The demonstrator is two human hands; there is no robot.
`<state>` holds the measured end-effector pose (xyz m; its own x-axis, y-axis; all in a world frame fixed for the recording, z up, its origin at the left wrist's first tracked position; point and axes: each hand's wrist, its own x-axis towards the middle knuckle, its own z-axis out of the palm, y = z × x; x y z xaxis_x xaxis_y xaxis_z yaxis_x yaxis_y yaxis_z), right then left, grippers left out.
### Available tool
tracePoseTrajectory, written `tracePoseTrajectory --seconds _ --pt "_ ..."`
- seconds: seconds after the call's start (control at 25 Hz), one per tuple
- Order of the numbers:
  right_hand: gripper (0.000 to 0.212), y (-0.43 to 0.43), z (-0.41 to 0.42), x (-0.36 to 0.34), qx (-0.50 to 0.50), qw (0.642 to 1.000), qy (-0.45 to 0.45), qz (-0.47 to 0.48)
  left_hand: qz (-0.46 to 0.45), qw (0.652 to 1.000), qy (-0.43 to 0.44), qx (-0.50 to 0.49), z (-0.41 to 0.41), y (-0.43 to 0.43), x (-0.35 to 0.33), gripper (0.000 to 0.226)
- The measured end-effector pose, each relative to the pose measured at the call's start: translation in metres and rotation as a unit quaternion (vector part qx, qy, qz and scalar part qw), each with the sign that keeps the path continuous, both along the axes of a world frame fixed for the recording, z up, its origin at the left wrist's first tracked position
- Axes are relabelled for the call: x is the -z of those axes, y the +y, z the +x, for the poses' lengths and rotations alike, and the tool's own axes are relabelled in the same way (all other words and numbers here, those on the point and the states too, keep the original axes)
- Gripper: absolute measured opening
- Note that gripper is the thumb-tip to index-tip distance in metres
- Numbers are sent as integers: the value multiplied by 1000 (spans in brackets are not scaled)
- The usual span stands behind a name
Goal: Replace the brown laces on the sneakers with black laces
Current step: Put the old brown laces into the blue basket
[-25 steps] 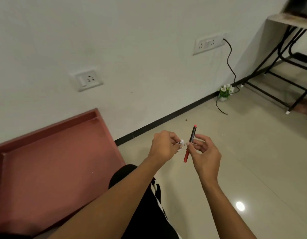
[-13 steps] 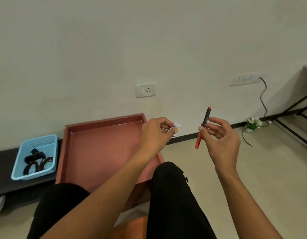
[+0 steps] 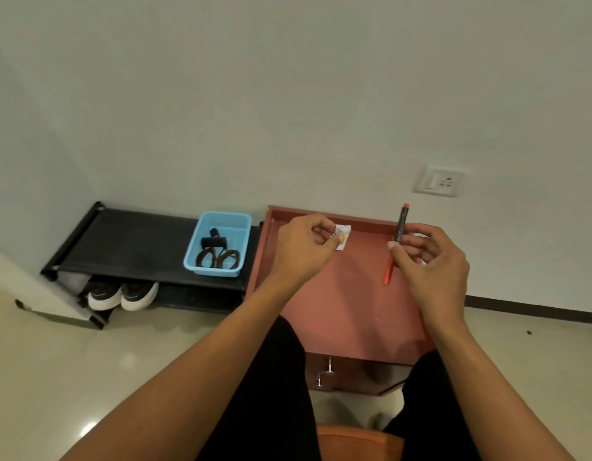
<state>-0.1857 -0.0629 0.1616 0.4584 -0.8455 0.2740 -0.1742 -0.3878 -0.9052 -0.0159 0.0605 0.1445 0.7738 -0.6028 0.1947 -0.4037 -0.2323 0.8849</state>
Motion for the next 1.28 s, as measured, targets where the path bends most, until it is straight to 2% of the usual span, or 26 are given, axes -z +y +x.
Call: tracePoseTrajectory --seconds 0.28,0.4,0.52,0.68,0.88,1.0,1.2,1.28 --pt "32 43 145 50 -115 993 19 7 42 993 27 -107 94 68 61 12" --pt "31 51 195 81 -147 987 65 -2 57 988 35 -137 131 83 91 13" --pt "23 58 250 114 -179 975 128 -29 134 973 12 -185 165 95 119 21" --pt "16 66 319 153 -221 947 218 -86 228 951 -1 -211 205 103 157 25" --pt "15 68 380 195 -240 908 322 -122 324 924 -77 -188 231 91 186 27" --pt "16 69 399 211 -252 873 378 -176 374 902 -115 -182 241 84 197 28" --pt "15 72 407 216 -284 820 427 -253 412 882 -160 -164 244 81 209 25" --pt "21 74 407 215 -284 810 439 -266 415 880 -163 -163 243 81 211 23"
